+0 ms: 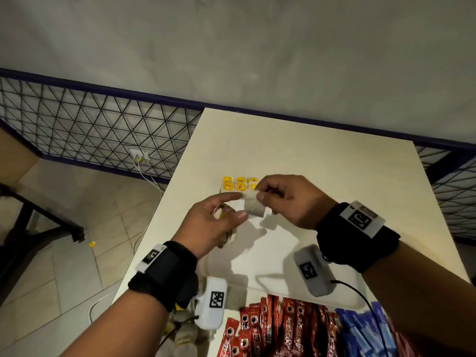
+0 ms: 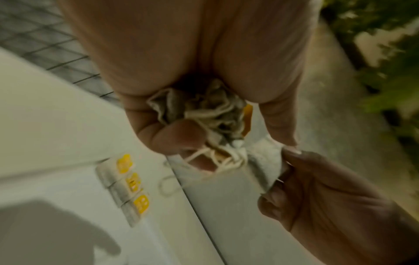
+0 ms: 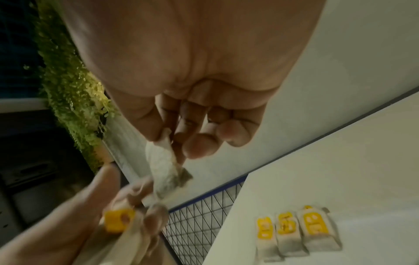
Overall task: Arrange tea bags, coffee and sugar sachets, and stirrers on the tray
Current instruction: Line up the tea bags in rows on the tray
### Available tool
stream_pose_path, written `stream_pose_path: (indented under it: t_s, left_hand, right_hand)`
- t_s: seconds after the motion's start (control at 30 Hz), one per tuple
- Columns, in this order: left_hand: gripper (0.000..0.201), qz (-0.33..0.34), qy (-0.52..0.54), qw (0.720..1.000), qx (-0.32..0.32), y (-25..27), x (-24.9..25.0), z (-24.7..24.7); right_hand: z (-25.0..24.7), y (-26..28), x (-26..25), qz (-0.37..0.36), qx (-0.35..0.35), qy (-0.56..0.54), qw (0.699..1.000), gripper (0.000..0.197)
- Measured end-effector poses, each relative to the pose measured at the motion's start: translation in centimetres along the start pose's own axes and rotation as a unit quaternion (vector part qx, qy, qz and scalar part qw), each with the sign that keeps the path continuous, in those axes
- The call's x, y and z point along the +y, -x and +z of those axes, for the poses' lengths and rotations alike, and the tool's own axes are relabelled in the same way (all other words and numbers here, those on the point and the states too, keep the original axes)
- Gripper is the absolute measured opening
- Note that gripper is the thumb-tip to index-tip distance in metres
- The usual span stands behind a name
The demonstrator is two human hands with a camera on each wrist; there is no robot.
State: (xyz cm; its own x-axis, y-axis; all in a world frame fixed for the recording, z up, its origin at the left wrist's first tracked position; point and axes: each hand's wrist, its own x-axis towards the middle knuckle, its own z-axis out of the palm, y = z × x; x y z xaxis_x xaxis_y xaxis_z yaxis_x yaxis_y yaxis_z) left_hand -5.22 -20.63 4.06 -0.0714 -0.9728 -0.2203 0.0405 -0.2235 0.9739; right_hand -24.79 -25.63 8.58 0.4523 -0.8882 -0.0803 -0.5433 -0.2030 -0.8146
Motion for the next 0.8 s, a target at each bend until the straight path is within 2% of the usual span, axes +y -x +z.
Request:
stream_pose_path:
  t_s: [0.07,0.17,0.23,0.33,0.53,0.67,0.8]
  left_hand:
    - [0.009,0.000,-0.038,0.999,-0.016,-0.8,0.5,0.3]
    - [0.021,-0.014,-0.072,0.997,0.011,-1.6,-0.3,0.2]
    - [0.023,-0.031,-0.094,0.995,0.020,-1.9,-1.0,0.0]
    - [0.007,-0.060,-0.117,0.991,0.018,-2.0,-1.9,-0.5]
    - [0.008,-0.097,-0.131,0.986,0.018,-1.7,-2.7,-3.5]
    - [0.008,-0.103,-0.149,0.983,0.026,-1.7,-2.9,-5.4]
    - [0.009,-0.105,-0.160,0.981,0.023,-1.8,-3.1,-6.4]
  right_hand:
    - [0.9,-0.1,0.7,0.000,0.002,-0.017,1.000,0.010]
    - [2.2,-0.2,2.2,0.013,0.026,-0.088,0.996,0.004]
    - [3.3,-0.3,3.3,0.029,0.023,-0.112,0.993,0.007]
    - [4.6,-1.0,5.1,0.078,0.048,-0.146,0.985,0.017]
    - [5.8,-4.6,10.7,0.232,0.114,-0.139,0.956,0.014]
    - [6.8,-7.1,12.2,0.299,0.132,-0.140,0.935,0.013]
    - [7.5,-9.0,13.0,0.328,0.154,-0.137,0.922,0.015]
